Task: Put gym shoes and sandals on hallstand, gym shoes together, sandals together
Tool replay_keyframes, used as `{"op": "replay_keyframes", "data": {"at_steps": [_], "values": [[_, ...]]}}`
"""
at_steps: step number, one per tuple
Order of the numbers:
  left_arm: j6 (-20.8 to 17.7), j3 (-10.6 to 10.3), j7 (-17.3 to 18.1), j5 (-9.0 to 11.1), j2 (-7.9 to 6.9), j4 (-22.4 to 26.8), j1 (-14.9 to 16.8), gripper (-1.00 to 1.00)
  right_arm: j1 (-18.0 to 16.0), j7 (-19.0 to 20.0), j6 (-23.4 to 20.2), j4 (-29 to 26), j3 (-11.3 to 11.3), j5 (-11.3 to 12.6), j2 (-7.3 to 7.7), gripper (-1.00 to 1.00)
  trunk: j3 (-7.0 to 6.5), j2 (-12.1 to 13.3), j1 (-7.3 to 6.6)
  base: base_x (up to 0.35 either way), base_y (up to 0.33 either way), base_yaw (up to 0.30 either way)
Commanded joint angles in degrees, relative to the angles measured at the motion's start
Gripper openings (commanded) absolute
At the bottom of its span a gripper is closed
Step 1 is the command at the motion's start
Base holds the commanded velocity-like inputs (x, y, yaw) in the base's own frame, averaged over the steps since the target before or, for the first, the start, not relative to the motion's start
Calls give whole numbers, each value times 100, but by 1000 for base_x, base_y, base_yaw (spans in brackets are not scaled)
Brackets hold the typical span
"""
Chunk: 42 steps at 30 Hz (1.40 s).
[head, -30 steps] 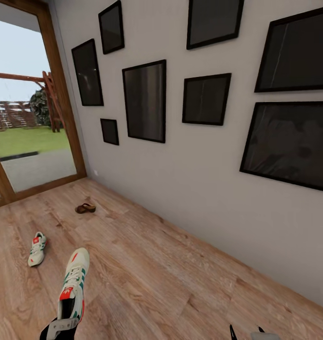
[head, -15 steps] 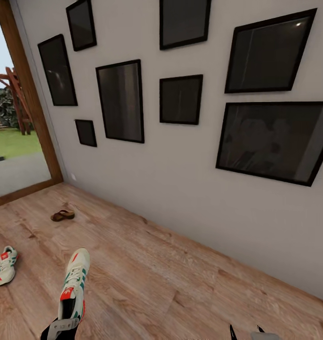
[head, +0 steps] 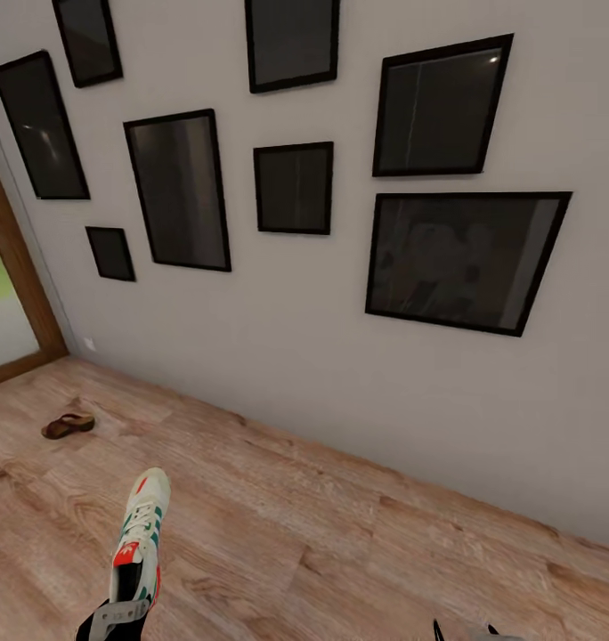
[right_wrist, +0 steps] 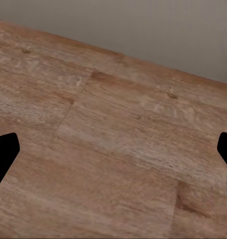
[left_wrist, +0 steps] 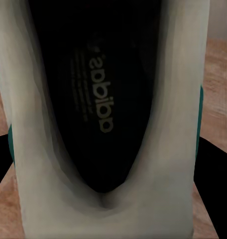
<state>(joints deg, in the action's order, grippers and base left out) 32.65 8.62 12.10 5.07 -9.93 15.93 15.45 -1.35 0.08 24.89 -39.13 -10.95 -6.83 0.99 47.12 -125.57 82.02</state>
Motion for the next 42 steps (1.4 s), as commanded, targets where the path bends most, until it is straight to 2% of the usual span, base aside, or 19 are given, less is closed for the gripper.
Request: {"op": "replay_keyframes", "data": {"at_steps": [1, 42], "values": [[5, 16, 56, 56, 0, -3, 2, -100, -5, 1, 17, 17, -22, -58, -3, 100, 5, -2, -1, 0, 0, -276], [5, 16, 57, 60, 3, -3, 2, -100, -5, 1, 25, 37, -25, -52, -2, 100, 5, -2, -1, 0, 0, -276]]}}
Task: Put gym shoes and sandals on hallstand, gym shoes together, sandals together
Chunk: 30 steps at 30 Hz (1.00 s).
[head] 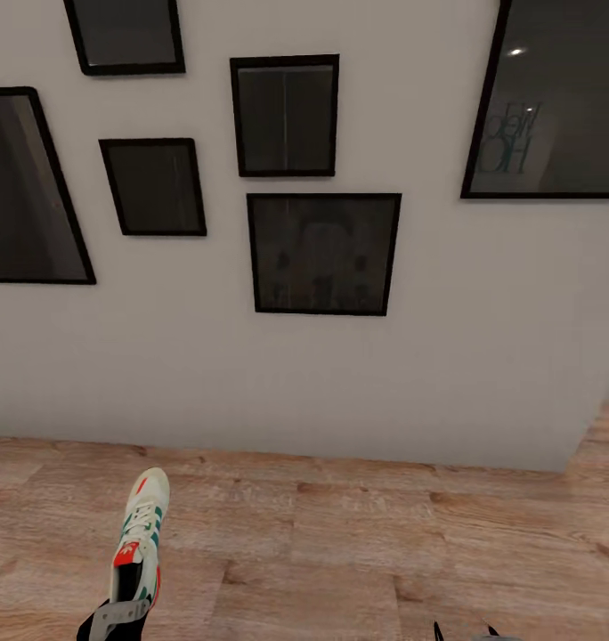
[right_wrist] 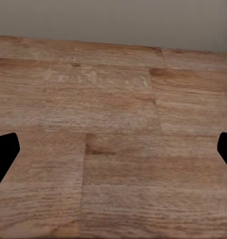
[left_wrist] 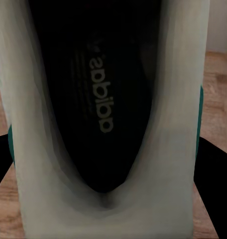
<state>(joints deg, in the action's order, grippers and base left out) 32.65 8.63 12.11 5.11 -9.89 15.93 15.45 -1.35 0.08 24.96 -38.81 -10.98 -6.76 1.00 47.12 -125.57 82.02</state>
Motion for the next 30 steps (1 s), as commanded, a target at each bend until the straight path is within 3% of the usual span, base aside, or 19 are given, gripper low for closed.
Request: {"op": "replay_keyframes", "data": {"at_steps": [1, 30], "values": [[5, 16, 55, 58, 1, -3, 2, -100, -5, 1, 18, 5, -27, -57, -4, 100, 5, -2, -1, 0, 0, -276], [5, 16, 63, 60, 5, -3, -6, -100, -5, -17, 18, 9, -36, -54, -4, 100, 5, -2, -1, 0, 0, -276]]}}
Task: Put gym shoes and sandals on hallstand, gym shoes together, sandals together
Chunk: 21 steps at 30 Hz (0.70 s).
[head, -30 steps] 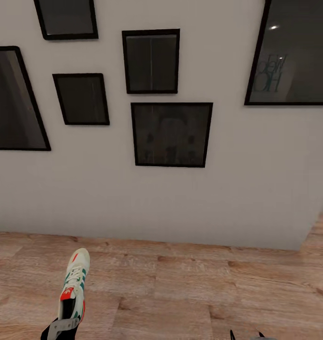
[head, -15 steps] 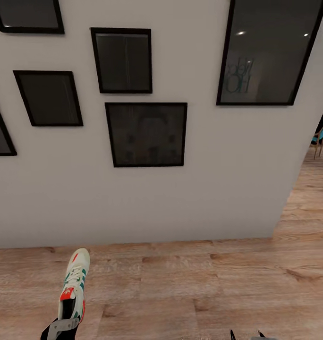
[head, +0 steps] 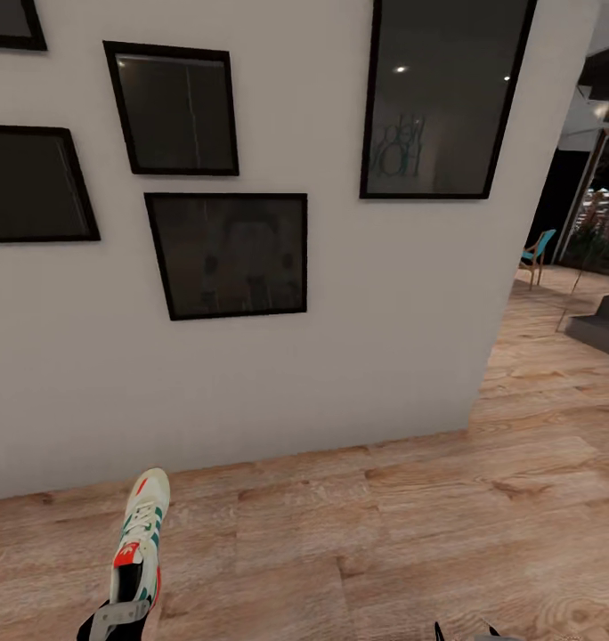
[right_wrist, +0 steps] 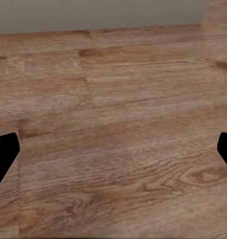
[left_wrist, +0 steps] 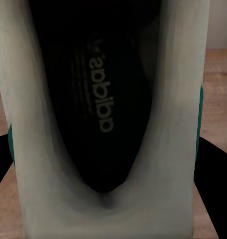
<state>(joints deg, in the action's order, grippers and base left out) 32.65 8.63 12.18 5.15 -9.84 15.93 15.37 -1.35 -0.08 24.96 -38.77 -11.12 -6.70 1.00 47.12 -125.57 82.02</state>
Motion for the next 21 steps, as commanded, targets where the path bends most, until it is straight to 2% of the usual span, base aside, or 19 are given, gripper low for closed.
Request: {"op": "replay_keyframes", "data": {"at_steps": [1, 21], "values": [[5, 16, 56, 57, 0, -2, 2, -100, -5, -1, 18, 4, -21, -59, -4, 100, 5, -2, -1, 0, 0, -276], [5, 8, 56, 54, 0, -2, 7, -100, -5, -1, 18, 1, -22, -59, -4, 100, 5, -2, -1, 0, 0, -276]]}}
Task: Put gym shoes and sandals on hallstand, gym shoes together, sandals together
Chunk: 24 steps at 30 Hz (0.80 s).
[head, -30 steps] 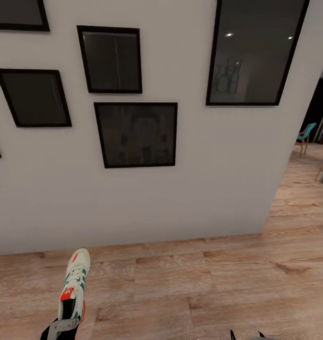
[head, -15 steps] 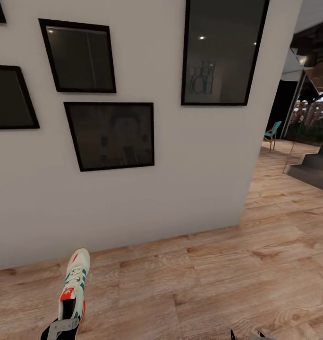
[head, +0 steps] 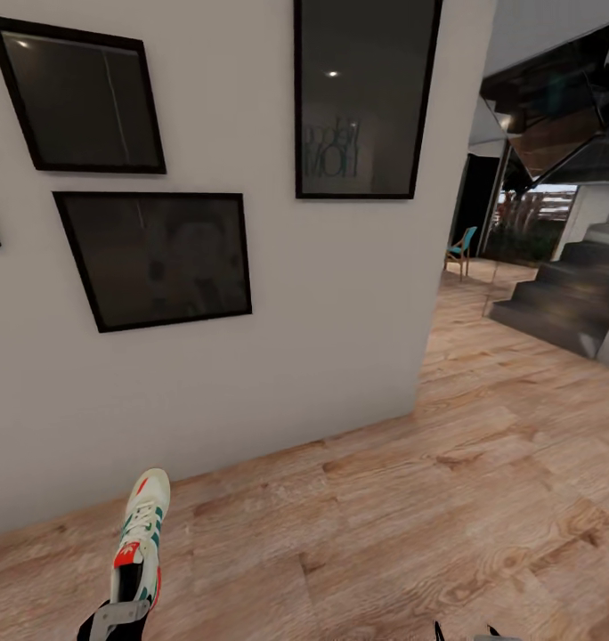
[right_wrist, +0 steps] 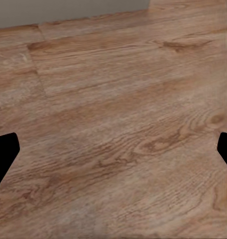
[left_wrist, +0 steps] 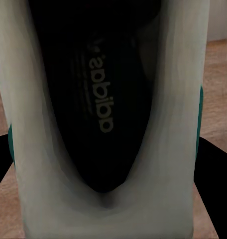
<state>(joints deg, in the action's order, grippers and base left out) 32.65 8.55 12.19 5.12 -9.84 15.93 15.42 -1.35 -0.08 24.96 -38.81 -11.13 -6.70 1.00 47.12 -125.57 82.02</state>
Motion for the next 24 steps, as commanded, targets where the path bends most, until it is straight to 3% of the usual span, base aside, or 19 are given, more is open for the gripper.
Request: {"op": "replay_keyframes", "data": {"at_steps": [1, 24], "values": [[5, 16, 56, 57, 0, -3, 1, -100, -5, -1, 18, 5, -21, -59, -4, 100, 5, -2, -1, 0, 0, -276], [5, 15, 56, 52, 1, -3, 0, -100, -5, -10, 21, -11, -41, -35, -4, 100, 5, -2, -1, 0, 0, -276]]}}
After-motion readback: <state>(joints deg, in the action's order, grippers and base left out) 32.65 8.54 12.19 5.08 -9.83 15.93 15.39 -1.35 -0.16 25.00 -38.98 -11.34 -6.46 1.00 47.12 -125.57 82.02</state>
